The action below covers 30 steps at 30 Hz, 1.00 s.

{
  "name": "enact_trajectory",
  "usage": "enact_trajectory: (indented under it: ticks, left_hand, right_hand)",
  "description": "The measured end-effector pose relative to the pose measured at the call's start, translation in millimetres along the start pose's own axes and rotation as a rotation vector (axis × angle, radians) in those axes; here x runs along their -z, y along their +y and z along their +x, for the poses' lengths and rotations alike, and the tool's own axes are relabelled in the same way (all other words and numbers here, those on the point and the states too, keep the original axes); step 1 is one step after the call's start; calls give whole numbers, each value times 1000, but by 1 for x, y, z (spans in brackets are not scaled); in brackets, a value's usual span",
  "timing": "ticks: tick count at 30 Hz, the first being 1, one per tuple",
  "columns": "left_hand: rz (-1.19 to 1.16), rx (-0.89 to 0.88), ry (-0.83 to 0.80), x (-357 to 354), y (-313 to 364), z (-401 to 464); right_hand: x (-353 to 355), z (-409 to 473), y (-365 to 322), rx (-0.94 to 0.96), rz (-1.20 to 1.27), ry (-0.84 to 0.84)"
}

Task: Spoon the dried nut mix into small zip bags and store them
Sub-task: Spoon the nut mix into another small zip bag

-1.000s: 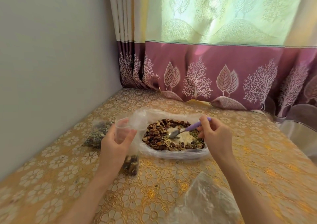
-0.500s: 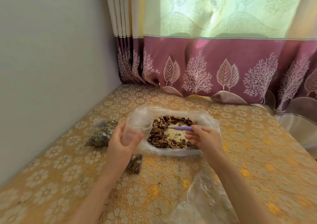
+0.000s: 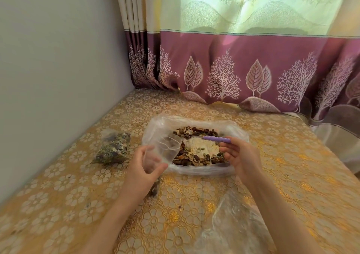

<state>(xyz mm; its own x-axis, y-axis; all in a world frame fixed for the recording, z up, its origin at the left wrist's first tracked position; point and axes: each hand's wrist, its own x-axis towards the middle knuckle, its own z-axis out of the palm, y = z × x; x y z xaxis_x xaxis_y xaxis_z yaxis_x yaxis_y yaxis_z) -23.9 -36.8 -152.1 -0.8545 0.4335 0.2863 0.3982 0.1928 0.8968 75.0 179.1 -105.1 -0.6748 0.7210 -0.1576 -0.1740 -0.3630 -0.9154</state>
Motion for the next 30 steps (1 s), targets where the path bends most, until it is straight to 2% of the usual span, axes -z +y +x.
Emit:
enact_trajectory:
  ticks: [10, 18, 24, 30]
  left_hand:
    - [-20, 33, -12, 0, -7, 3]
    - [-87, 55, -11, 2, 1, 1]
    - [-196, 20, 98, 3, 12, -1]
    - [-225, -16, 178, 5, 16, -1]
  right_hand:
    - [-2, -17, -34, 215, -34, -114]
    - [-19, -36, -36, 299, -171, -347]
    - [-26, -44, -32, 364, -258, -568]
    - [-25, -45, -32, 397, -239, -596]
